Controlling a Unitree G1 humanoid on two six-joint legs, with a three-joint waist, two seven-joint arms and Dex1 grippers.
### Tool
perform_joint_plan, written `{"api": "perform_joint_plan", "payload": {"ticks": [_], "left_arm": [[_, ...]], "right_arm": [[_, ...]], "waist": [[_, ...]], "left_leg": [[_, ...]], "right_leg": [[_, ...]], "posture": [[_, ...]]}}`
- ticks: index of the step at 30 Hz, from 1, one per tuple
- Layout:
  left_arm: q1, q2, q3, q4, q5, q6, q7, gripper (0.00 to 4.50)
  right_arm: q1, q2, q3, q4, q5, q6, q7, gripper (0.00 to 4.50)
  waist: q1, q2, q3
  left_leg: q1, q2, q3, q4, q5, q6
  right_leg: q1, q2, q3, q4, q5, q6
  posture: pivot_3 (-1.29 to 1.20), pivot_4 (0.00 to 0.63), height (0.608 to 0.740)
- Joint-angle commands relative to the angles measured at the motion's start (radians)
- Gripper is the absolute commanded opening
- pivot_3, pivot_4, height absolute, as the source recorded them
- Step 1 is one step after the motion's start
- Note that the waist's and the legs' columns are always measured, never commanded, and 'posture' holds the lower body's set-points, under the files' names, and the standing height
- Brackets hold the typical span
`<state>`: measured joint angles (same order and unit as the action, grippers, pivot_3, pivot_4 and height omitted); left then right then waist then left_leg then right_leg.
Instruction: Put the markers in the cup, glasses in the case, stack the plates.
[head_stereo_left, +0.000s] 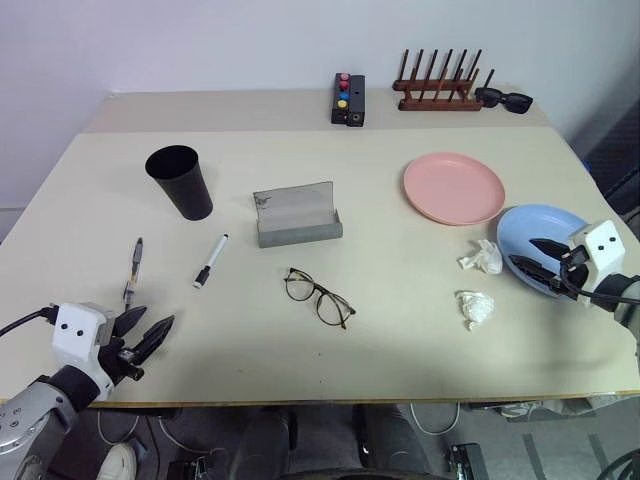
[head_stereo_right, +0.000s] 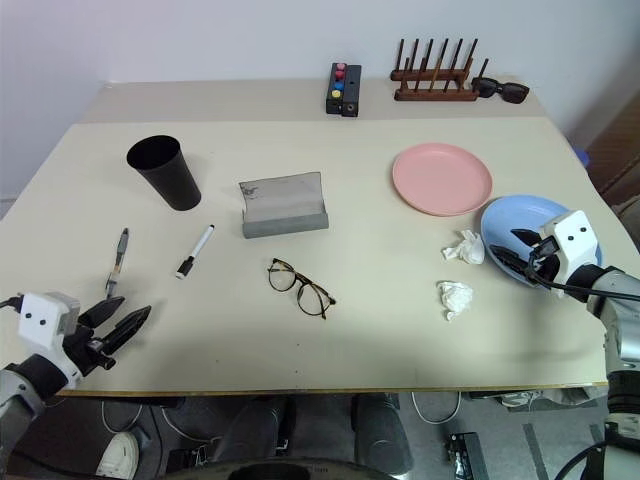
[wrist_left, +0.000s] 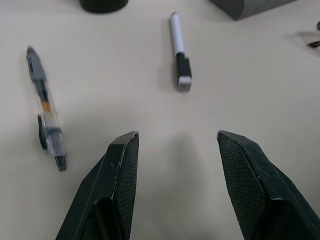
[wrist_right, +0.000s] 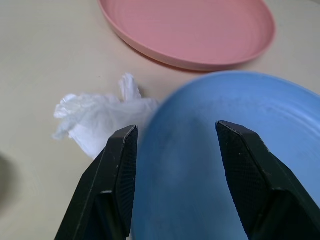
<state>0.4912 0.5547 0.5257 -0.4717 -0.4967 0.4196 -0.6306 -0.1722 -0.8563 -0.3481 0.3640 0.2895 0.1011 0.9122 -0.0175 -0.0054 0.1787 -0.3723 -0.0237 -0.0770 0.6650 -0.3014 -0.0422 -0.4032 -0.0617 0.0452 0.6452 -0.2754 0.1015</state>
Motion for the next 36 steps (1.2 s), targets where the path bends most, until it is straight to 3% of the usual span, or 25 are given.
{"api": "perform_joint_plan", "payload": {"ticks": [1,14,21,29,34,36], "left_arm": [[-0.009,0.006,0.014,0.036,0.016,-0.061,-0.027,2.51],[-0.030,-0.012,-0.003,0.140,0.047,-0.166,-0.061,2.51],[-0.114,-0.002,-0.044,0.181,0.045,-0.152,-0.062,2.51],[-0.243,0.026,-0.128,0.156,0.035,-0.012,-0.014,2.51],[-0.404,0.016,-0.203,0.099,0.058,0.109,0.108,2.51],[-0.468,0.021,-0.226,0.071,0.057,0.218,0.176,3.07]], "right_arm": [[-0.004,-0.017,-0.031,-0.051,0.016,-0.006,-0.007,2.53],[-0.028,0.019,-0.004,-0.079,0.014,-0.003,-0.036,2.53],[0.016,0.054,-0.014,-0.207,0.033,0.047,-0.078,2.53],[0.060,0.080,-0.030,-0.458,0.099,0.182,-0.152,2.53],[0.037,0.126,0.044,-0.624,0.134,0.265,-0.194,2.53],[0.021,0.158,0.087,-0.677,0.144,0.292,-0.209,2.53]], "waist": [[0.000,0.000,0.000],[0.002,0.000,0.000],[0.005,0.000,0.000],[0.004,0.000,0.000],[0.004,0.000,0.000],[0.004,0.000,0.000]], "left_leg": [[0.000,0.000,0.000,0.000,0.000,0.000],[0.000,0.000,0.000,0.000,0.000,0.000],[0.000,0.000,-0.001,0.000,0.000,0.000],[0.000,0.000,-0.001,0.000,0.000,0.000],[0.000,0.000,-0.002,0.000,0.000,0.000],[-0.001,0.000,-0.003,0.000,0.000,0.000]], "right_leg": [[0.000,0.000,0.000,0.000,0.000,0.000],[0.000,0.000,0.000,0.000,0.000,0.000],[0.000,0.000,0.000,0.000,0.000,0.001],[0.000,0.000,0.000,0.001,0.002,0.003],[0.000,0.000,-0.001,0.001,0.002,0.004],[0.000,0.000,-0.001,0.001,0.002,0.004]], "posture": [[0.00,0.150,0.735],[0.00,0.150,0.735],[0.00,0.150,0.735],[0.00,0.150,0.735],[0.00,0.150,0.735],[0.00,0.150,0.735]]}}
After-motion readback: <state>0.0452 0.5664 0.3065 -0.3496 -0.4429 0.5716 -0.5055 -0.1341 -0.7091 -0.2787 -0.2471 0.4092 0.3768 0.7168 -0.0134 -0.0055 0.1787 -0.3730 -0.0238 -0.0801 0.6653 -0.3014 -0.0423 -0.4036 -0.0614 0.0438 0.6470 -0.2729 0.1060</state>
